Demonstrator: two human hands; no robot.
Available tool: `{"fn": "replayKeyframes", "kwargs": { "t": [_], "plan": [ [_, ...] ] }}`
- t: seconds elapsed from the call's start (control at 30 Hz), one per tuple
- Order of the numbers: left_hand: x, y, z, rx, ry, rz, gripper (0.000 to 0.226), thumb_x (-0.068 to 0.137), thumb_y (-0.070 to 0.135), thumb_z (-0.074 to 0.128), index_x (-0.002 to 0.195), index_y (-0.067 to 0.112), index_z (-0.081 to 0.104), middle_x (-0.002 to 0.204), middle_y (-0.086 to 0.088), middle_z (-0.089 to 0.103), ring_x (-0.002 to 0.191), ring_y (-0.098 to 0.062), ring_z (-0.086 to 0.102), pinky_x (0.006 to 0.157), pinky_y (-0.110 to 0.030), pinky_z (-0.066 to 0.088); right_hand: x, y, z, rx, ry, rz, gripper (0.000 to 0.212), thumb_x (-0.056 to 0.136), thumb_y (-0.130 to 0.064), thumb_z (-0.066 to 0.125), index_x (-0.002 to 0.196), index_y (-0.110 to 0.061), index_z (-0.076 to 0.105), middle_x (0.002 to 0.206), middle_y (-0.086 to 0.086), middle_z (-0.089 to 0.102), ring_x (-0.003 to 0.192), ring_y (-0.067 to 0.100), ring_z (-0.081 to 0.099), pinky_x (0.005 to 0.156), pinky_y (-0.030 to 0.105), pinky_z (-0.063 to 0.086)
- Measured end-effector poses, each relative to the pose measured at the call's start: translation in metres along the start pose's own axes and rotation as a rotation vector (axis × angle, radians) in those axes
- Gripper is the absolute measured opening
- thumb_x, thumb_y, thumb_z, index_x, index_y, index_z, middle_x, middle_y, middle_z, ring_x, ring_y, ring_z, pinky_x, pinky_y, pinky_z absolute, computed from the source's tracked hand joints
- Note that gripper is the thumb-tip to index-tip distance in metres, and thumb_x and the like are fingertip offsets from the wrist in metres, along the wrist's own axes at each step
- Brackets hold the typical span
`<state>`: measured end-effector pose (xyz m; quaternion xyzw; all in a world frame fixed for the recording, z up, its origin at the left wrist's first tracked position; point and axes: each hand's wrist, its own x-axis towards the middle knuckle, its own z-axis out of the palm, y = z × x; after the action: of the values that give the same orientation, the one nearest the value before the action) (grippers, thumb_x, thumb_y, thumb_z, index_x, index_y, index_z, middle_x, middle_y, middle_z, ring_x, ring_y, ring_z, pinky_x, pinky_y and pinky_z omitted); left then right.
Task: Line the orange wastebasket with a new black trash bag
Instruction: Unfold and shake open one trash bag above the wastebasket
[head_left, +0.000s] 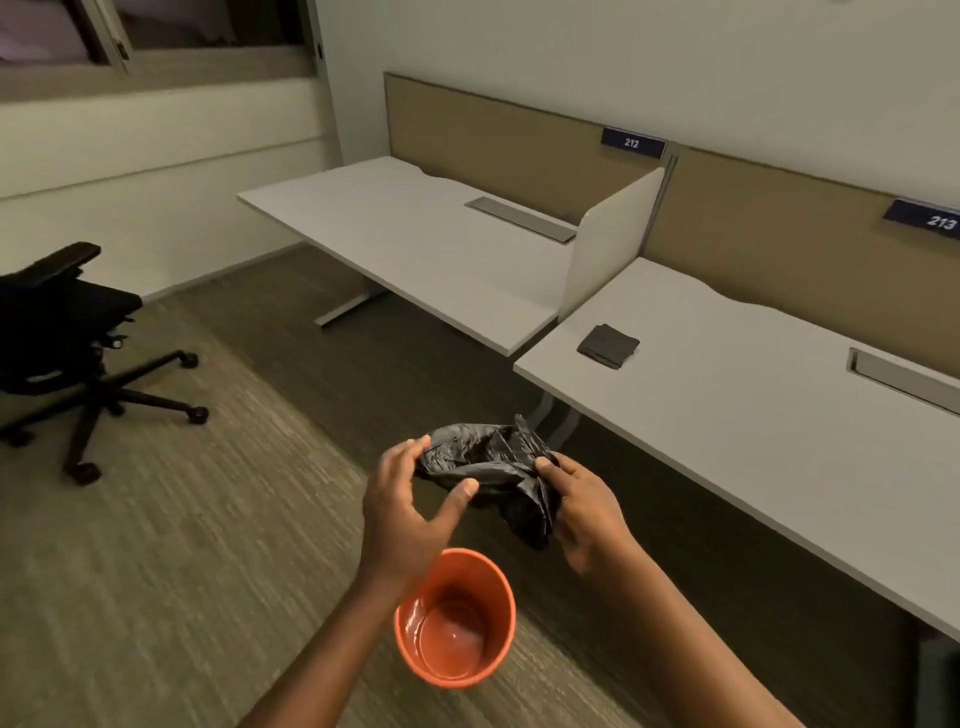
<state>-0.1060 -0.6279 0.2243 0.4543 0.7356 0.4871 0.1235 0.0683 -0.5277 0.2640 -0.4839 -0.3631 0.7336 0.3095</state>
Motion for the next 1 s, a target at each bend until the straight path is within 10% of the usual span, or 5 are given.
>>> {"fn": "replayKeyframes", "kwargs": {
  "t": [0.17, 0.5, 0.67, 0.8, 1.0],
  "plan": [
    [0.008, 0.009, -0.003, 0.191, -0.098, 0.179, 0.03, 0.078, 0.034, 0.076, 0.102, 0.015, 0.074, 0.123, -0.004, 0.064, 0.123, -0.025, 0.058, 0.101, -0.043, 0.044, -0.003, -0.008, 0.008, -0.048, -0.144, 0.06, 0.029, 0.092, -0.024, 0.07, 0.117, -0.009, 0.069, 0.106, 0.018, 0.077, 0.097, 0.032, 0.076, 0.077, 0.038, 0.062],
    [0.05, -0.008, -0.045, -0.56, 0.279, -0.649, 0.022, 0.091, 0.035, 0.071, 0.096, 0.014, 0.072, 0.092, -0.008, 0.075, 0.083, -0.021, 0.072, 0.066, -0.031, 0.056, 0.003, -0.025, -0.043, -0.176, -0.099, 0.16, 0.024, 0.087, -0.016, 0.073, 0.111, -0.014, 0.072, 0.096, 0.018, 0.079, 0.071, 0.028, 0.077, 0.057, 0.031, 0.059],
    [0.058, -0.006, -0.066, -0.46, 0.272, -0.53, 0.025, 0.088, 0.041, 0.073, 0.085, 0.016, 0.073, 0.091, -0.008, 0.077, 0.089, -0.024, 0.073, 0.067, -0.034, 0.058, 0.012, -0.024, -0.064, -0.297, 0.008, 0.192, 0.019, 0.09, -0.014, 0.071, 0.108, -0.012, 0.075, 0.09, 0.017, 0.079, 0.067, 0.025, 0.075, 0.058, 0.034, 0.062],
    [0.062, 0.018, -0.078, -0.273, 0.146, -0.285, 0.046, 0.086, 0.052, 0.068, 0.069, 0.01, 0.07, 0.066, -0.012, 0.071, 0.063, -0.023, 0.068, 0.059, -0.036, 0.052, 0.015, -0.014, -0.067, -1.006, 0.18, -0.18, 0.044, 0.094, -0.035, 0.067, 0.132, -0.016, 0.058, 0.122, 0.007, 0.068, 0.104, 0.019, 0.067, 0.091, 0.037, 0.058],
    [0.076, 0.085, -0.07, -0.014, -0.281, 0.024, 0.044, 0.091, 0.047, 0.065, 0.067, 0.011, 0.072, 0.056, 0.004, 0.071, 0.05, -0.005, 0.067, 0.047, -0.017, 0.045, -0.006, -0.043, 0.009, -0.989, -0.38, -0.496, 0.107, 0.069, -0.07, 0.075, 0.156, -0.041, 0.021, 0.161, -0.008, 0.034, 0.145, 0.013, 0.034, 0.116, 0.043, 0.034]
  ]
}}
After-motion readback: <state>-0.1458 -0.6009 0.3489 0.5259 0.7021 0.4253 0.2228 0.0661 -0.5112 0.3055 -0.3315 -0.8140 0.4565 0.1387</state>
